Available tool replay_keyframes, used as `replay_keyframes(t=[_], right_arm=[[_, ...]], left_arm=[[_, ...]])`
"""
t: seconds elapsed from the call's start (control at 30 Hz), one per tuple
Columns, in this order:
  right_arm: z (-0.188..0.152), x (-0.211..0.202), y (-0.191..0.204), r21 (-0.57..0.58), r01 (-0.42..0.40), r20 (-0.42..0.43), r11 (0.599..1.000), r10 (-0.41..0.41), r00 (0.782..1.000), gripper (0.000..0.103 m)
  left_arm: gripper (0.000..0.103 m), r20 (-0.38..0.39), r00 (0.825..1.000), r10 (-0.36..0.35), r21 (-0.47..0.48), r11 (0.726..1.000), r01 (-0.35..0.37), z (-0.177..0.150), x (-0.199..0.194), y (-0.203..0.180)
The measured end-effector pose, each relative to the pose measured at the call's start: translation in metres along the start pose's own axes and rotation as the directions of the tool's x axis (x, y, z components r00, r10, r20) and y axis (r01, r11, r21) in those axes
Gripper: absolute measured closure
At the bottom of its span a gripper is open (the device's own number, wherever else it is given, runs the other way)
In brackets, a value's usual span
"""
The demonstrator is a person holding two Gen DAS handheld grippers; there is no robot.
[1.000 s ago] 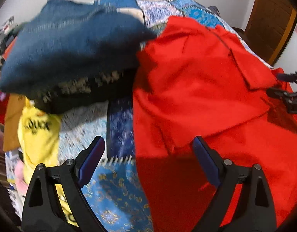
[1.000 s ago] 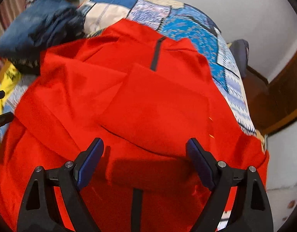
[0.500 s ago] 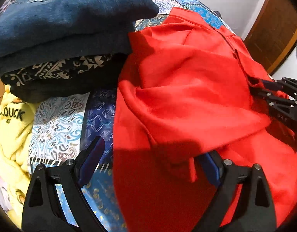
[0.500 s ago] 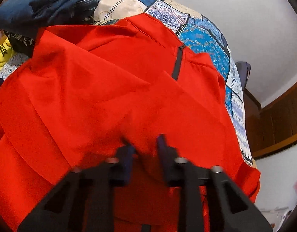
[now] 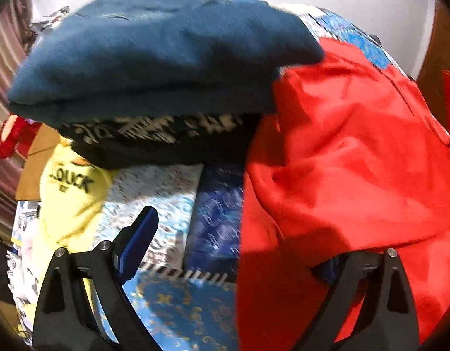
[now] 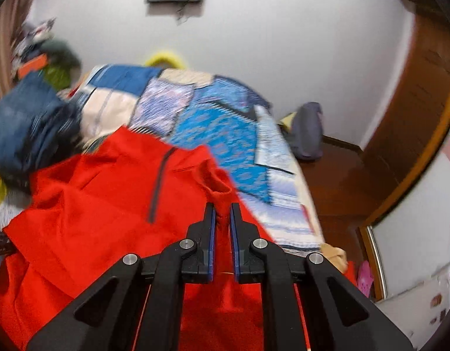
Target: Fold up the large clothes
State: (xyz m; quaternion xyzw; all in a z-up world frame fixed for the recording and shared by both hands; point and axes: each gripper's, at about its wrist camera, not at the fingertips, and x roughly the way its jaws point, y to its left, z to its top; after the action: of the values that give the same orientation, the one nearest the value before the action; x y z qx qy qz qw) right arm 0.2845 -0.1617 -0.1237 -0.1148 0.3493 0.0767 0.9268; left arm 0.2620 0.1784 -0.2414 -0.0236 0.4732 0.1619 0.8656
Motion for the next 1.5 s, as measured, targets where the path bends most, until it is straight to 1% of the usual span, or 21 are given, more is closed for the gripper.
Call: replay_keyframes(t=[0.1,0.2,0.27,0.37,0.5,0.57,0.73,0.87,0.97,1.03,1.13,1.2,1.3,1.37,1.43,1.5], right_arm=[[-0.008,-0.008,-0.026,0.089,-0.005,-0.007,0.996,0.006,1.0,0.095],[-0.027,-0.012,-0.044,0.143,0.02,-0.031,0.989,-0.016,0.999,0.095],[-0.042,-0.011,-0.057,0.184,0.027,-0.062,0.983,-0.016,0.998,0.095],[-0.061,-0.01,-0.075,0.231,0.032,-0.108,0.972,-0.007,0.994,0.095],[-0.088,-0.003,-0.097,0.289,0.035,-0.19,0.957,0.021,0.981,0.095],[-0.103,0.003,-0.103,0.32,0.026,-0.235,0.947,0.052,0.971,0.095],[-0.13,0.012,-0.109,0.336,0.014,-0.317,0.942,0.099,0.943,0.095],[-0.137,0.011,-0.107,0.331,0.006,-0.335,0.943,0.112,0.935,0.095],[-0.139,0.007,-0.107,0.32,-0.011,-0.363,0.947,0.133,0.922,0.094],[-0.14,0.004,-0.111,0.328,-0.024,-0.367,0.944,0.151,0.918,0.091],[-0.14,-0.006,-0.118,0.348,-0.04,-0.349,0.937,0.168,0.922,0.089],[-0.138,-0.012,-0.124,0.361,-0.042,-0.332,0.932,0.17,0.928,0.088],[-0.135,-0.022,-0.14,0.405,-0.035,-0.293,0.913,0.166,0.941,0.085],[-0.134,-0.027,-0.155,0.441,-0.021,-0.272,0.897,0.156,0.95,0.08],[-0.133,-0.03,-0.167,0.464,0.009,-0.258,0.886,0.126,0.958,0.065],[-0.133,-0.03,-0.178,0.479,0.052,-0.253,0.876,0.08,0.964,0.056]], left_arm=[[0.008,0.005,1.0,-0.013,-0.027,1.0,0.013,0.005,-0.001,0.007],[0.008,0.006,1.0,0.001,-0.032,0.999,0.0,0.003,-0.002,0.012],[0.008,0.003,1.0,0.007,-0.036,0.999,-0.007,0.005,-0.002,0.012],[0.008,-0.002,1.0,0.012,-0.043,0.999,-0.013,-0.001,0.002,0.011],[0.008,-0.01,1.0,0.019,-0.051,0.999,-0.02,-0.006,0.004,0.014],[0.008,-0.018,1.0,0.015,-0.064,0.998,-0.016,-0.008,0.006,0.016],[0.008,-0.047,0.999,0.004,-0.075,0.997,-0.008,-0.014,0.013,0.017],[0.008,-0.052,0.999,0.005,-0.042,0.999,-0.007,-0.016,0.008,0.013],[0.008,-0.064,0.998,-0.01,-0.013,1.0,0.009,-0.018,-0.001,0.01],[0.008,-0.057,0.998,-0.017,0.013,1.0,0.018,-0.018,-0.011,0.009],[0.008,-0.031,0.999,-0.022,0.05,0.998,0.023,-0.02,-0.03,0.007],[0.008,-0.011,0.999,-0.03,0.068,0.997,0.03,-0.019,-0.045,0.004],[0.008,0.032,0.999,-0.042,0.089,0.995,0.039,-0.014,-0.067,-0.002],[0.008,0.061,0.996,-0.058,0.097,0.994,0.052,-0.007,-0.08,-0.007],[0.008,0.094,0.992,-0.087,0.1,0.992,0.077,0.002,-0.093,-0.014],[0.008,0.118,0.986,-0.121,0.101,0.989,0.109,0.012,-0.102,-0.023]])
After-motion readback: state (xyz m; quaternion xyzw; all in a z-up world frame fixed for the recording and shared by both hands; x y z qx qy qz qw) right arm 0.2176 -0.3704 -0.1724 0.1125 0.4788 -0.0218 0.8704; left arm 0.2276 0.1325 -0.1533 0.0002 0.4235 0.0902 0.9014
